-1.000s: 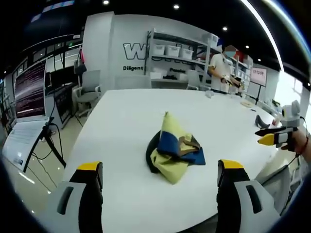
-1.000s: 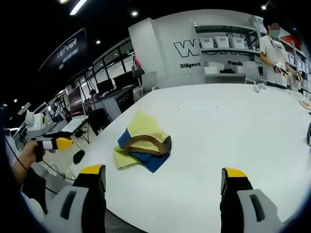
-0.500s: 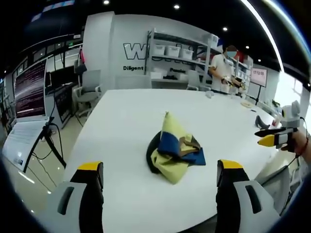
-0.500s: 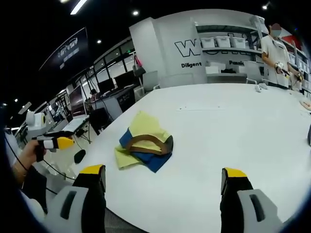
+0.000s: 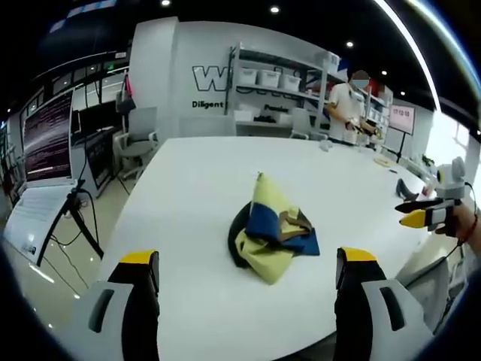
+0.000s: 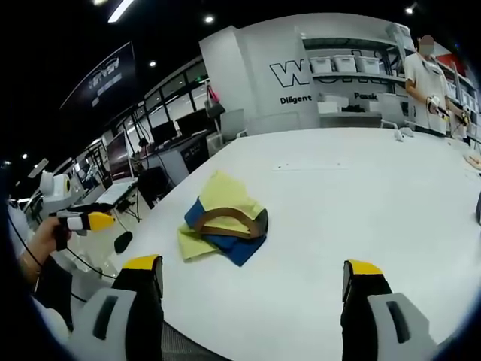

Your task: Fold the garment on the visible template until the final outline fits inside the template.

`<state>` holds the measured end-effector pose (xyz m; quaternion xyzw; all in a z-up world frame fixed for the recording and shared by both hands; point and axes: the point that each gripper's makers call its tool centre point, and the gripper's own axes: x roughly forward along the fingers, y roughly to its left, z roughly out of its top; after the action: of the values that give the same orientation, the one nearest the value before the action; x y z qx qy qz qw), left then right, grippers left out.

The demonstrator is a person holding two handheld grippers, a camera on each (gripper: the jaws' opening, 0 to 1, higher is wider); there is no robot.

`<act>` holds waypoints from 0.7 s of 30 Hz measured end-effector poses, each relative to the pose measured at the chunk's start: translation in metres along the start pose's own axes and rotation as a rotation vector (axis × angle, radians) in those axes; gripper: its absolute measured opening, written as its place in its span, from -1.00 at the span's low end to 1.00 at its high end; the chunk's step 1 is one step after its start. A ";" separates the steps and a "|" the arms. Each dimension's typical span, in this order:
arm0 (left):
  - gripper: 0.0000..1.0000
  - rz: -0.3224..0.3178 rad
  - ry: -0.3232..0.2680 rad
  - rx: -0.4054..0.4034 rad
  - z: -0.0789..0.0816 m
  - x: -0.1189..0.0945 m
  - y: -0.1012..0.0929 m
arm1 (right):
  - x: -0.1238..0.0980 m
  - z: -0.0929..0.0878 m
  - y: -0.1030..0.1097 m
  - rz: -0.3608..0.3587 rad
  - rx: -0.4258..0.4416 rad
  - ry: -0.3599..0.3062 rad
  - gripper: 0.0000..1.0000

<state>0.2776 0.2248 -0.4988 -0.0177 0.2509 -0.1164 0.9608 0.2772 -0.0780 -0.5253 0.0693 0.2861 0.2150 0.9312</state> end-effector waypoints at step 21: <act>0.90 0.001 0.014 -0.006 -0.002 0.006 0.002 | 0.006 -0.003 0.002 0.003 0.000 0.016 0.97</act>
<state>0.2823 0.2251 -0.5039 -0.0195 0.2580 -0.1152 0.9591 0.2790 -0.0732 -0.5303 0.0679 0.2936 0.2172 0.9285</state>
